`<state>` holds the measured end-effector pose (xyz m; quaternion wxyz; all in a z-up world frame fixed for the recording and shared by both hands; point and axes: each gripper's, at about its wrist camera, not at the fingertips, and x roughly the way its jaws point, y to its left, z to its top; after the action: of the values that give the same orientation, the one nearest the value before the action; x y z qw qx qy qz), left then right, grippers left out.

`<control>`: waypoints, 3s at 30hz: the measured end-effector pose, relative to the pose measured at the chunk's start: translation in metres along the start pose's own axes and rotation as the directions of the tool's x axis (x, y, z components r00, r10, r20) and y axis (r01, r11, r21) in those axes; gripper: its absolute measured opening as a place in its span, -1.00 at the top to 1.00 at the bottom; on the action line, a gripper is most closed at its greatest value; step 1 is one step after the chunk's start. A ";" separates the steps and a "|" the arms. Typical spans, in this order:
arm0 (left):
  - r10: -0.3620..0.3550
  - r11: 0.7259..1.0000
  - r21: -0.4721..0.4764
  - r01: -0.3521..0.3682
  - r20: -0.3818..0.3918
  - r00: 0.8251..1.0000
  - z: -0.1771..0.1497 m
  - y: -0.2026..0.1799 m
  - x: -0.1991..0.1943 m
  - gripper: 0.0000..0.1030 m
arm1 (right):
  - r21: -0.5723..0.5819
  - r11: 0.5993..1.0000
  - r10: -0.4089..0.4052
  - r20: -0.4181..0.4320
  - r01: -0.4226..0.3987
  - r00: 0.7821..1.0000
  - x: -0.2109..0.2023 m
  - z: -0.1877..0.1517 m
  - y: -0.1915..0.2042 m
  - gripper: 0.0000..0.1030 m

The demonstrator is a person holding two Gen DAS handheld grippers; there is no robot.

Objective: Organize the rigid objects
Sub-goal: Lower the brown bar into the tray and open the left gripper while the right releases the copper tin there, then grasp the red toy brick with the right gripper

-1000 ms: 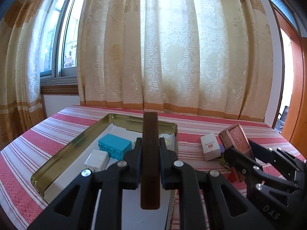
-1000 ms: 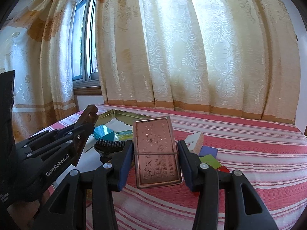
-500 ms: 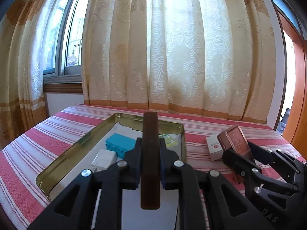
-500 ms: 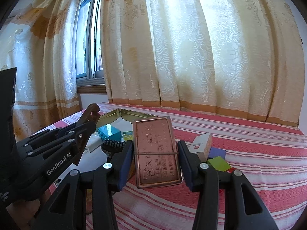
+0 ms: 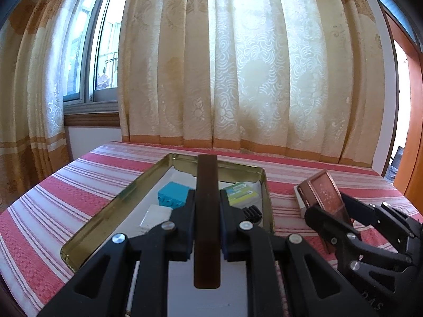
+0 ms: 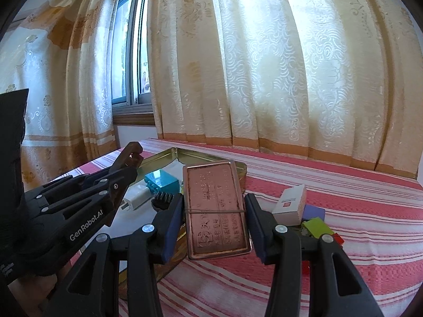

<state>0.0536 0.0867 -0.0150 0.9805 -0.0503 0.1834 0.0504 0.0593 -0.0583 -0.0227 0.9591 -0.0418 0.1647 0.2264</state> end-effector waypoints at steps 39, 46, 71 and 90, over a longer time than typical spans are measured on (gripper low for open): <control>0.053 0.998 0.058 -0.037 -0.290 0.956 0.014 0.058 0.058 0.73 | -0.048 0.981 0.172 -0.213 -0.186 0.962 0.093 0.027 0.054 0.04; 0.098 0.995 0.054 -0.086 -0.286 0.953 0.012 0.069 0.051 0.25 | -0.047 0.978 0.185 -0.231 -0.201 0.955 0.093 0.025 0.059 -0.13; -0.076 0.985 0.134 0.108 -0.228 0.971 0.003 -0.091 0.023 -0.99 | 0.040 0.996 -0.065 -0.320 0.082 0.945 0.020 -0.021 -0.132 -0.53; -0.075 0.981 0.150 0.121 -0.283 0.956 -0.001 -0.121 0.047 -0.99 | 0.086 0.996 0.025 -0.463 0.018 0.886 0.053 -0.033 -0.142 -0.32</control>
<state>0.1108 -0.0296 -0.0233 0.9473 0.0159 0.3192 -0.0214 0.1582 -0.1678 -0.0704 0.8925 -0.0520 0.3988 0.2041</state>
